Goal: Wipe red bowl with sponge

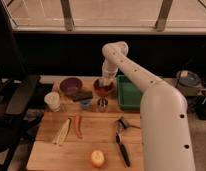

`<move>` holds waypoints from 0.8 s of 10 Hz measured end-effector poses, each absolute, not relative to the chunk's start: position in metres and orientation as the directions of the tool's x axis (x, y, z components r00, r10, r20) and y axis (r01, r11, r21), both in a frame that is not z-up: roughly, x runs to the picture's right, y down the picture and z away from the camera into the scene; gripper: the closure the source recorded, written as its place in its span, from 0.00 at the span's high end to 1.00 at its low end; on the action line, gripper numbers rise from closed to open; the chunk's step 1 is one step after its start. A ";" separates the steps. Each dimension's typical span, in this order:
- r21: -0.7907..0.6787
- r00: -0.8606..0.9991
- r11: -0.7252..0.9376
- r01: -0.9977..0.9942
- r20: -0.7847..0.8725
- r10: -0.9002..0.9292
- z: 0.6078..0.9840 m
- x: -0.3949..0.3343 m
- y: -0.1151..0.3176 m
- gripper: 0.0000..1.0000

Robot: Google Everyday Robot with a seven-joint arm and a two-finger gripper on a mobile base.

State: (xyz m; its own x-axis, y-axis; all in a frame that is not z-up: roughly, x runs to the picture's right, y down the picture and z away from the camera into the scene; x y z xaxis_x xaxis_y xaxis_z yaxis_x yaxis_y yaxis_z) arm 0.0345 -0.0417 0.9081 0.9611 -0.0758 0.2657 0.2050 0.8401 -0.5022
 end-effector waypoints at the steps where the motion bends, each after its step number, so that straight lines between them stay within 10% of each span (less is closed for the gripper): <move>1: -0.490 0.956 0.845 0.214 0.281 -0.079 0.909 0.027 -0.042 0.00; 8: -0.508 0.953 0.837 0.203 0.298 -0.050 0.872 0.026 -0.005 0.00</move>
State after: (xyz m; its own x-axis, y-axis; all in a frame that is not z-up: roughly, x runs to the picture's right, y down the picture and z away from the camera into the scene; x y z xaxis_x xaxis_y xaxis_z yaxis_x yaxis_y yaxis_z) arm 0.0261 -0.0054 0.8717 0.9533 -0.0505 0.2979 0.2032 0.8368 -0.5084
